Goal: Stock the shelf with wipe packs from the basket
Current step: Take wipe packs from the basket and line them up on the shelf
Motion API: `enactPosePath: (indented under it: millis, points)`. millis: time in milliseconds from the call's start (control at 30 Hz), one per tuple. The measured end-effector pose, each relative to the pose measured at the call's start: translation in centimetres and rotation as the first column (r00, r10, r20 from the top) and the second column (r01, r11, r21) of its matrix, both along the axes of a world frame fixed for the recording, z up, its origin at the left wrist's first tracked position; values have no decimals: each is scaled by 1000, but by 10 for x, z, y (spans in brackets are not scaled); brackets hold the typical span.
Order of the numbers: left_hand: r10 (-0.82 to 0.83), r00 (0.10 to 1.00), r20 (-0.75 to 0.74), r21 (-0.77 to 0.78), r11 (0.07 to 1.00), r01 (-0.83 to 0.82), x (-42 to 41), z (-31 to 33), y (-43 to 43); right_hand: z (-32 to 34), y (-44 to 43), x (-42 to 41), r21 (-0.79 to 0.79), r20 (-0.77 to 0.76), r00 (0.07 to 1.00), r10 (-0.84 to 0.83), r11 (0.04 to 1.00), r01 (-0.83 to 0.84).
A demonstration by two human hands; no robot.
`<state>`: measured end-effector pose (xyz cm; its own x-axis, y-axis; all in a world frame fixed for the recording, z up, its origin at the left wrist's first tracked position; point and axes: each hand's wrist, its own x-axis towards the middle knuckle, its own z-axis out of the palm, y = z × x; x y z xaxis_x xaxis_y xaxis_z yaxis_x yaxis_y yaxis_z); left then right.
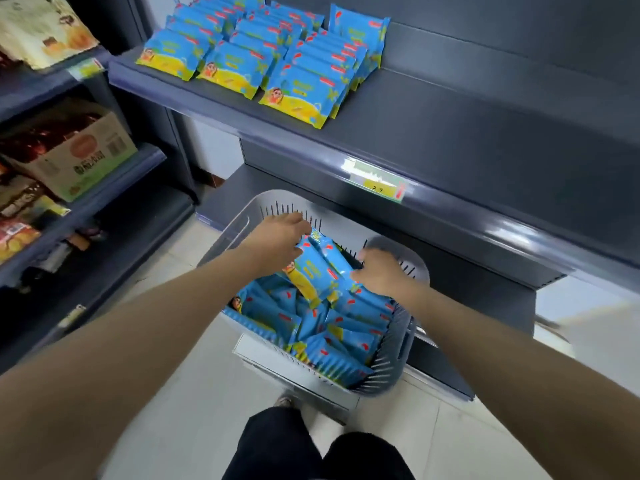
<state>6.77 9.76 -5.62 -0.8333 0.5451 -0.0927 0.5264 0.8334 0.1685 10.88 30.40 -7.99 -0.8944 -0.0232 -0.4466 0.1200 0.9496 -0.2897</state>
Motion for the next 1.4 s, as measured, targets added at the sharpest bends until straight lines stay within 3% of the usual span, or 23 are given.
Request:
enactPosePath:
  millis: [333, 467, 633, 833, 967, 1133, 1267, 1400]
  points:
    - [-216, 969, 121, -216, 947, 238, -39, -70, 2, -63, -14, -17, -130, 144, 957, -251, 954, 269]
    - [-277, 957, 84, -259, 921, 290, -47, -86, 5, -68, -15, -19, -109, 158, 951, -267, 952, 286]
    - [-243, 967, 83, -288, 923, 257, -52, -83, 7, -57, -21, -17, -90, 92, 966, -241, 964, 249]
    - [-203, 946, 252, -25, 976, 216, -59, -19, -5, 20, -19, -19, -108, -68, 985, -160, 983, 152]
    - [-223, 964, 143, 70, 974, 215, -60, 42, -7, 105, -11, -30, -91, -251, 955, -156, 986, 138]
    - [-204, 968, 147, 292, 944, 155, -68, 117, 9, 192, 9, -56, -112, -488, 852, -191, 981, 156]
    - [-174, 977, 123, 476, 874, 96, -82, 160, 25, 226, 39, -91, -127, -591, 766, -251, 967, 219]
    - [-106, 994, 34, 535, 842, 71, -103, 183, 45, 235, 70, -135, -122, -610, 744, -274, 960, 253]
